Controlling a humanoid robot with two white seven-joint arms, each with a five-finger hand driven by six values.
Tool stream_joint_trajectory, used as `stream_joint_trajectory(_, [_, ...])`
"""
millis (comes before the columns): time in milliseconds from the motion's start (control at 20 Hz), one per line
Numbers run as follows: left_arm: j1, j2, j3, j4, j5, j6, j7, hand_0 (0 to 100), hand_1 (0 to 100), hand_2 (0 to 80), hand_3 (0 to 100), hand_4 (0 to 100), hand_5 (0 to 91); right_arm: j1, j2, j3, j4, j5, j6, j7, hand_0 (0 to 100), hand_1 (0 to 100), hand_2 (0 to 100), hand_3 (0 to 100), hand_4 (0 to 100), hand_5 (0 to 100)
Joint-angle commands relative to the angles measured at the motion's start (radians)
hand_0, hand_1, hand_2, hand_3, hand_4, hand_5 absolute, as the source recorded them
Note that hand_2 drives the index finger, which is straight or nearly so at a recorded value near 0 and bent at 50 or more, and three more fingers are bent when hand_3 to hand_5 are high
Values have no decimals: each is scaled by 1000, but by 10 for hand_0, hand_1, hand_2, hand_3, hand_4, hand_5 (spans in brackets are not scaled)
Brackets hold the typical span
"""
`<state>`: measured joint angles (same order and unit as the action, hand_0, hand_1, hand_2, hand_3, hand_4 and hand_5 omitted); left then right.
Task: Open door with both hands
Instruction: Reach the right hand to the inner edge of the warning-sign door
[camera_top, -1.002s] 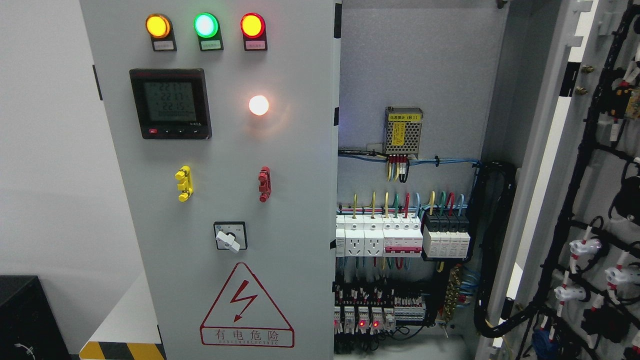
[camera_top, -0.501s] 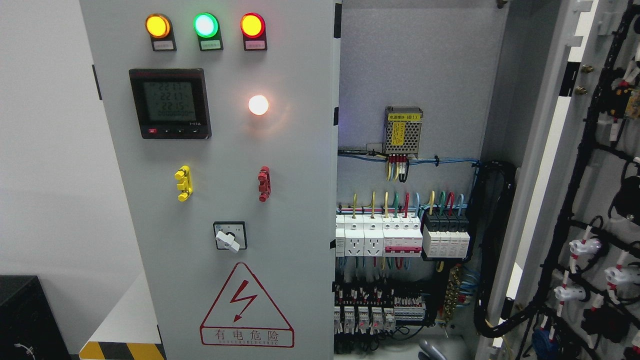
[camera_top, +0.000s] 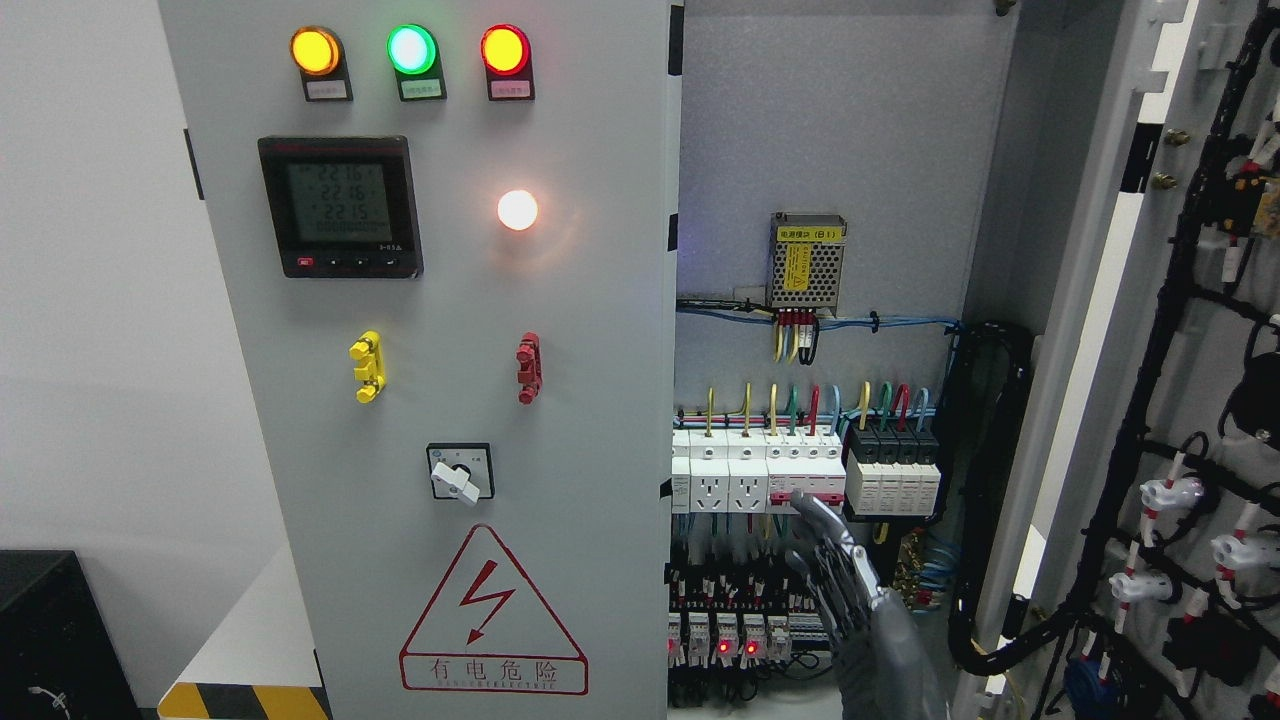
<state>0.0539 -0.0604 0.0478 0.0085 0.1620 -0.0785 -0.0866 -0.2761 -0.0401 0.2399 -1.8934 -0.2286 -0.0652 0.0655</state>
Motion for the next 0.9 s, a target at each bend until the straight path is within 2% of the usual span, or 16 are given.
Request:
stream_joint_trajectory(0, [0,-7,-9,15,-2,0,1,0,0,0,0,0,0,-182,57,-7,201,-1,70,2,0,0,0,0,0,0])
stream_joint_trajectory(200, [0,-9,-9,15,-2,0,1,0,0,0,0,0,0,-244,66,-8,283,-1,100,4,0,0,0,0,0,0])
stream_joint_trajectory(401, [0,-18,-9,15,-1,2,1,0,0,0,0,0,0,-302,66,-10,321,-47,182,4,0,0,0,0,0,0])
stream_joint_trajectory(551, [0,-30,-8,15,-1,2,1,0,0,0,0,0,0,-314,65,-17,344,-107,188,4,0,0,0,0,0,0])
stream_joint_trajectory(852, [0,-35,-8,13,-2,0,1,0,0,0,0,0,0,-344,63,-17,381,-115,191,11,0,0,0,0,0,0])
